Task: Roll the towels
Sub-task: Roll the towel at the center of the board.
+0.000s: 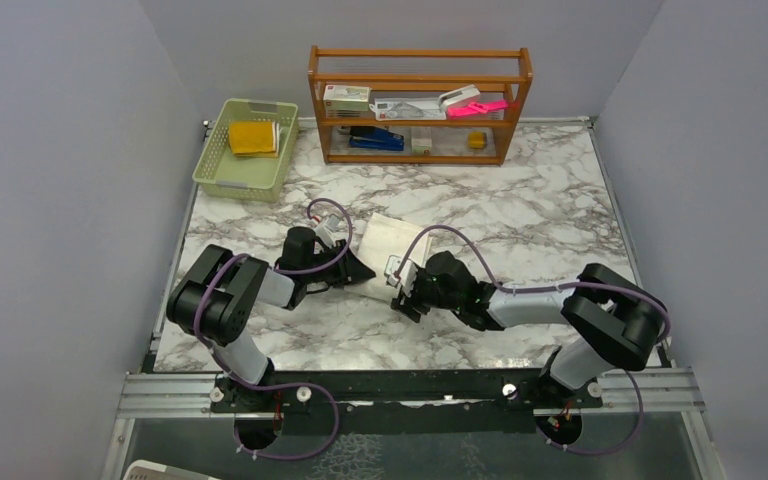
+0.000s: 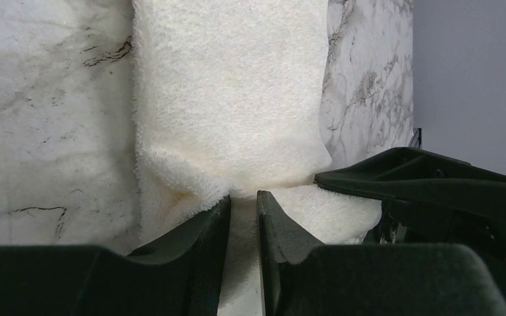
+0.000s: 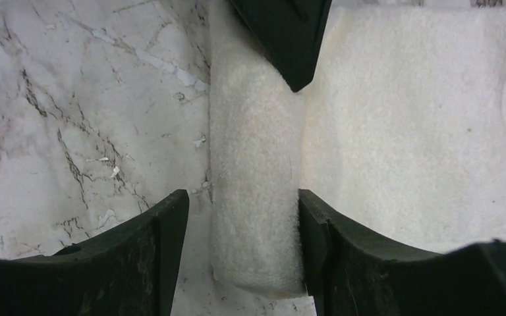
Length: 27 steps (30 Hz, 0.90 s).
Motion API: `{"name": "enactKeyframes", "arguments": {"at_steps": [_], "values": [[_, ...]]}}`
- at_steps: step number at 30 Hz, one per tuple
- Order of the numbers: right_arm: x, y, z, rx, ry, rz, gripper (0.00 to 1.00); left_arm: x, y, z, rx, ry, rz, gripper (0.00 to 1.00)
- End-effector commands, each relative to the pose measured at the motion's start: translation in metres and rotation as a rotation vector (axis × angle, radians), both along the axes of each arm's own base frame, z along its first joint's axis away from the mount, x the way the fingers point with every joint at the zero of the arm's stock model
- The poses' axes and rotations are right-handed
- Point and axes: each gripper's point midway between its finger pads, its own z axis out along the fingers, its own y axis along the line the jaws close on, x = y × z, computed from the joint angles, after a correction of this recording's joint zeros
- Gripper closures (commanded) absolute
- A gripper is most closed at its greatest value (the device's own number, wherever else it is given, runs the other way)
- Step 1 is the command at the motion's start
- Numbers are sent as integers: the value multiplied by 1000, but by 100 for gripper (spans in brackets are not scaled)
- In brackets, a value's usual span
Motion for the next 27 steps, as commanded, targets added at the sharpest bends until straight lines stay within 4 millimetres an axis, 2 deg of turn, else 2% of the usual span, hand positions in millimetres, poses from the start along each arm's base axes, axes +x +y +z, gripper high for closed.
{"name": "enactKeyframes", "arguments": {"at_steps": [1,4,8,14,18,20,22,27], "values": [[8,0,-3,-16,30,-70,42,-28,28,-61,196,170,36,73],[7,-3,-10,-41,79,-106,53,-28,27,-61,198,172,36,73],[10,-4,-18,-64,133,-167,75,-28,28,-61,201,176,37,73],[5,6,-22,-38,239,-183,97,-27,35,-62,227,181,61,74],[0,9,-27,-10,404,-183,99,-15,43,-46,222,140,114,73],[-1,7,-28,18,515,-191,99,-5,48,-33,209,107,145,71],[2,2,-31,45,627,-220,99,6,54,-13,192,67,178,68],[-13,-1,-41,53,848,-170,99,26,68,40,197,-57,243,56]]}}
